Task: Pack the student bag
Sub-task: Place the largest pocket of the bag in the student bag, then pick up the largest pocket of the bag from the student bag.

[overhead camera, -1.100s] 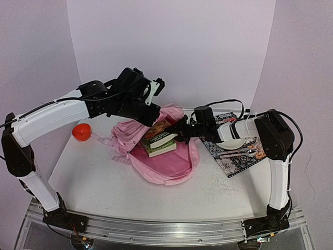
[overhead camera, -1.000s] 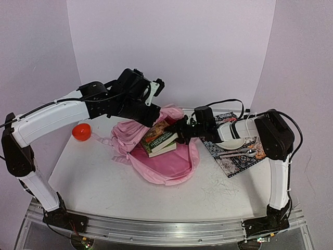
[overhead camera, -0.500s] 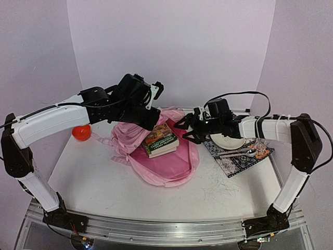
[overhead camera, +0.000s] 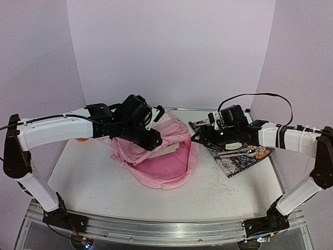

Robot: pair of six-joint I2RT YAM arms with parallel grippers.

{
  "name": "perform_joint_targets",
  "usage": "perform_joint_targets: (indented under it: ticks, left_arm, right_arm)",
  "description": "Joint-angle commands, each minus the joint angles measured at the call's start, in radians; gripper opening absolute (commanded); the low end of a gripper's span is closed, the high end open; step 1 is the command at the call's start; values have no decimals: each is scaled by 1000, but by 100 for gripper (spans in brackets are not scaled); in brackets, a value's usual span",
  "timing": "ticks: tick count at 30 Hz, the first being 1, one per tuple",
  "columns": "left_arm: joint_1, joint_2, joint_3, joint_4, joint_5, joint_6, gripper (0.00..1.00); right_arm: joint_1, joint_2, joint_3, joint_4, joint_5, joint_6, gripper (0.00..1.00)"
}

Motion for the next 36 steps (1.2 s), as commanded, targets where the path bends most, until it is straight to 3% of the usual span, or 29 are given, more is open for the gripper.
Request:
perform_joint_targets:
  ticks: [1, 6, 11, 18, 24, 30, 36]
  left_arm:
    - [27, -105, -41, 28, 18, -41, 52]
    - [164, -212, -156, 29, 123, -106, 71]
    - [303, -304, -287, 29, 179, -176, 77]
    - [435, -377, -513, 85, 185, -263, 78]
    - [460, -391, -687, 220, 196, -283, 75]
    - [460, -391, -809, 354, 178, -153, 77]
    - [459, -281, -789, 439, 182, -44, 78]
  right_arm:
    - [7, -90, -30, -49, 58, -93, 77]
    - [16, -160, -64, -61, 82, -108, 77]
    - [51, -194, -57, -66, 101, -113, 78]
    - [172, -130, 9, -64, 138, -102, 79]
    - [278, 5, 88, -50, 170, -107, 79]
    - [312, 77, 140, -51, 187, -131, 79]
    - [312, 118, 186, -51, 172, -176, 79]
